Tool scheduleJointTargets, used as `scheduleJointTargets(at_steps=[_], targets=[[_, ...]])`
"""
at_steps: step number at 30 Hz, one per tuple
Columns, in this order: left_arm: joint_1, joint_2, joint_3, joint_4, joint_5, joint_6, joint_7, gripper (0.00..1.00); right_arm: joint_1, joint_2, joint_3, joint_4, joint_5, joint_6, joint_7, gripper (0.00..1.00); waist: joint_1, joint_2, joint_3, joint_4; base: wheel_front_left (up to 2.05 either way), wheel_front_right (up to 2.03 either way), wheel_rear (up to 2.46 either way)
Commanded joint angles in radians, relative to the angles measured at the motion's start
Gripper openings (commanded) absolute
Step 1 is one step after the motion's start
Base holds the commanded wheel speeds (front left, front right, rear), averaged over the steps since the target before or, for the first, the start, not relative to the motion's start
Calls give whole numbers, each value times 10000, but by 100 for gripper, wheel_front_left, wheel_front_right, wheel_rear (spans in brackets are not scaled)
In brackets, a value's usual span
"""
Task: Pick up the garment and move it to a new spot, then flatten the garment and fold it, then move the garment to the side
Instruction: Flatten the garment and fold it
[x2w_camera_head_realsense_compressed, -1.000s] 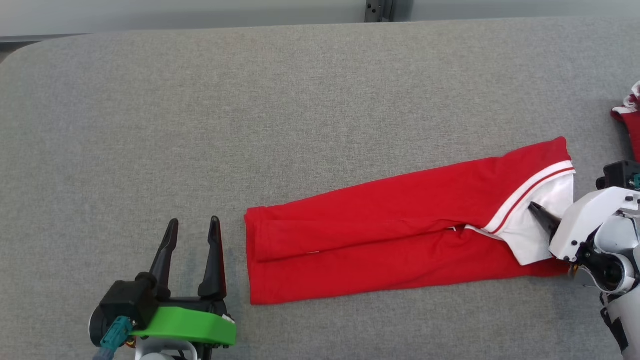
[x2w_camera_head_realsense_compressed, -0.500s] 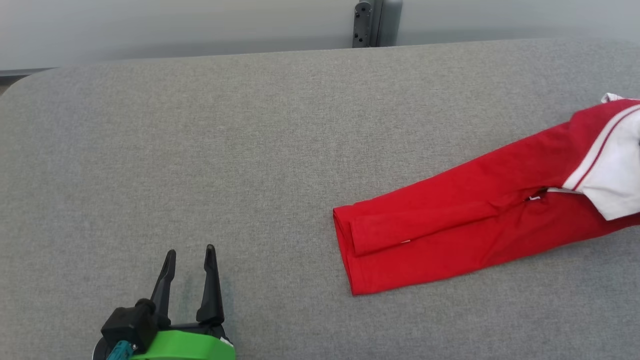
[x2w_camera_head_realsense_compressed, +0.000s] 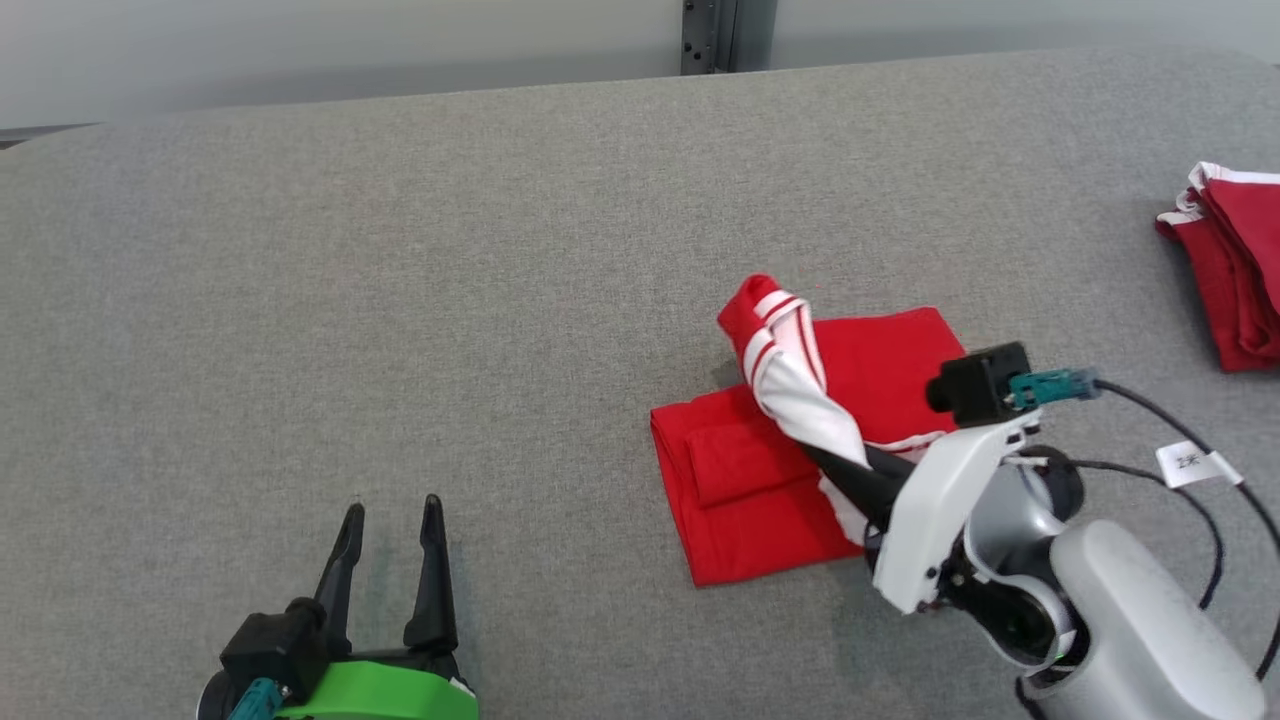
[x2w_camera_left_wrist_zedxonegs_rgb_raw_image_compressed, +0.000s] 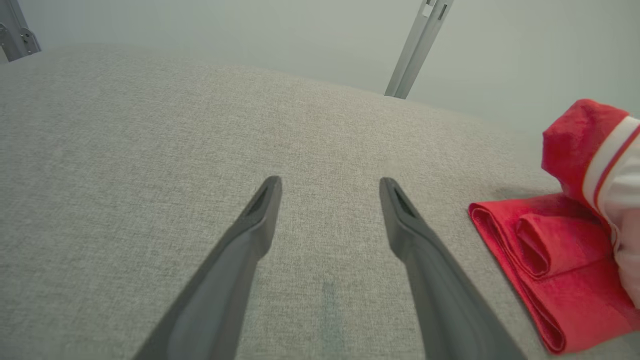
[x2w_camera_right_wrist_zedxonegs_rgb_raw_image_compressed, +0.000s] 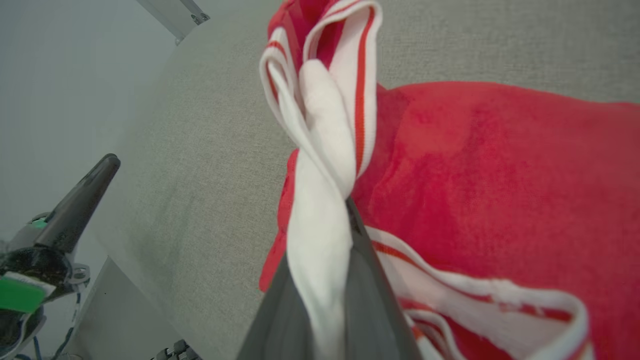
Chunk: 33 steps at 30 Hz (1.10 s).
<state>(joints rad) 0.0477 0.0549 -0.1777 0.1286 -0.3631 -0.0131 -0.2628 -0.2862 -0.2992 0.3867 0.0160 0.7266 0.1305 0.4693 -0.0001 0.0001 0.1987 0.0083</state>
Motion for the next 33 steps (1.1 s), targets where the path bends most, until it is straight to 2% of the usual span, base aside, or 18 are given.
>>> scheduleJointTargets(at_steps=[1,4,7,8,9,10,15,17,20,23,26,29,33], targets=[[-132,-7,-39,93,10,-7,-24,100,161,315,132,227,-108,3,-208,0,1,-1,46,122,0,0,0],[-182,-15,-48,240,32,-33,-23,100,189,963,233,814,-350,3,-581,0,1,-1,35,249,0,0,0],[-171,-27,2,295,-13,-14,-23,100,226,1342,244,1266,-590,3,-830,0,1,-1,-2,333,0,0,0],[-153,-29,15,301,-21,-17,-23,100,227,1391,197,1383,-769,5,-900,19,1,-1,-19,345,0,0,0],[-131,-30,31,303,-28,-23,-23,100,214,1426,208,1434,-895,3,-972,82,1,-1,-36,346,0,0,0],[-93,-32,50,303,-23,-15,-23,100,227,1466,226,1477,-1014,3,-1026,100,1,-1,-59,337,0,0,0],[200,-34,221,240,113,7,-23,100,525,1356,-40,844,-1230,3,-1824,100,1,-1,-394,222,0,0,0],[382,-32,368,193,150,-36,-23,100,766,1088,-243,68,-1390,3,-2467,100,1,-1,-632,131,0,0,0],[598,68,614,4,402,-51,-23,100,1440,524,-1027,-680,-2052,2,-3433,100,1,-1,-917,-40,0,0,0],[880,93,957,-212,671,-58,-23,100,2164,240,-1946,-892,-2989,5,-4333,100,1,-1,-1214,-251,0,0,0],[1127,68,1306,-427,924,-101,-23,100,2772,-111,-2677,-567,-4197,2,-5448,100,1,-1,-1499,-383,0,0,0],[1387,25,1533,-535,1033,-162,-22,100,3337,-7,-3359,243,-5107,3,-6716,100,1,-1,-1855,-404,0,0,0],[1561,-10,1855,-687,1211,-266,-22,100,3617,438,-4214,1364,-5827,2,-7306,100,1,-1,-2105,-348,0,0,0]])
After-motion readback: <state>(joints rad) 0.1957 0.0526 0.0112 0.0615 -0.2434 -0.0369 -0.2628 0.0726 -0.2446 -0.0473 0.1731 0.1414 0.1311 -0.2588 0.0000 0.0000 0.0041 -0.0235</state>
